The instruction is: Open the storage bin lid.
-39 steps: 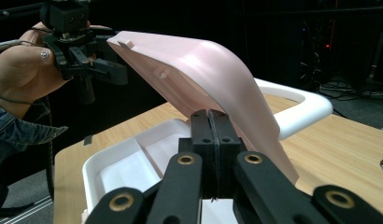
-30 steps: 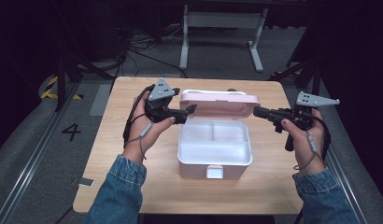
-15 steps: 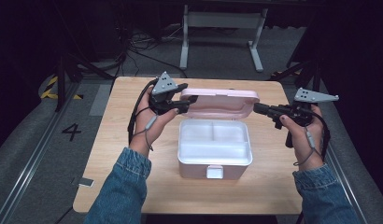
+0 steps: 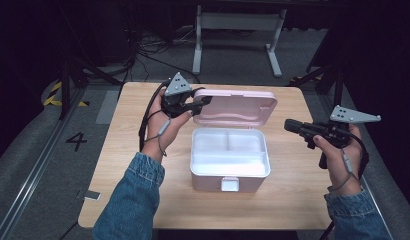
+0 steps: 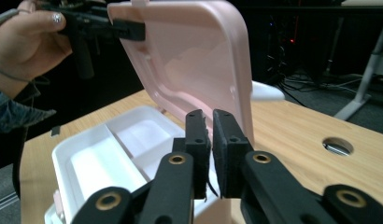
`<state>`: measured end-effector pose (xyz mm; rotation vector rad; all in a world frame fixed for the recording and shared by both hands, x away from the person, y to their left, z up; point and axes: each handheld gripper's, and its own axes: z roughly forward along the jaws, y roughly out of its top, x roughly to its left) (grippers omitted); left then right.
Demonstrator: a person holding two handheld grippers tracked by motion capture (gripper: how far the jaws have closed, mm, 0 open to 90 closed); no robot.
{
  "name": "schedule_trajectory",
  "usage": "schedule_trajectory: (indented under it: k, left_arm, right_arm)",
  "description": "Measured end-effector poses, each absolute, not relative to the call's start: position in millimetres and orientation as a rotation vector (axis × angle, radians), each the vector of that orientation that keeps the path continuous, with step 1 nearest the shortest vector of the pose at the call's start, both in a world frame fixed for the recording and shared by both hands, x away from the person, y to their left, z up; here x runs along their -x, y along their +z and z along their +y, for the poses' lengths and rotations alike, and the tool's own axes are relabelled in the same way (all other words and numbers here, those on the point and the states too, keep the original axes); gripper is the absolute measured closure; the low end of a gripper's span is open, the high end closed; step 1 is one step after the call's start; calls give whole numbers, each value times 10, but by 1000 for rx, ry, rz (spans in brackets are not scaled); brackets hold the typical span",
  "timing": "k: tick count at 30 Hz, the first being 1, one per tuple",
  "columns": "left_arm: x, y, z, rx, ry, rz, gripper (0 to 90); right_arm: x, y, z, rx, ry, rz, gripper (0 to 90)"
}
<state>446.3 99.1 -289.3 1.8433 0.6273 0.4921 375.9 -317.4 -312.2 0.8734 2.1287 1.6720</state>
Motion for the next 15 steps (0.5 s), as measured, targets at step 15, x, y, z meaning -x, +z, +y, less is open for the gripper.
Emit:
schedule_trajectory:
  k: [15]
  left_arm:
    - [-4724, -2922, 959, -1827, 476, 703, 597]
  right_arm:
    - [-3599, -3476, -3446, -971, 1628, 2135, 766]
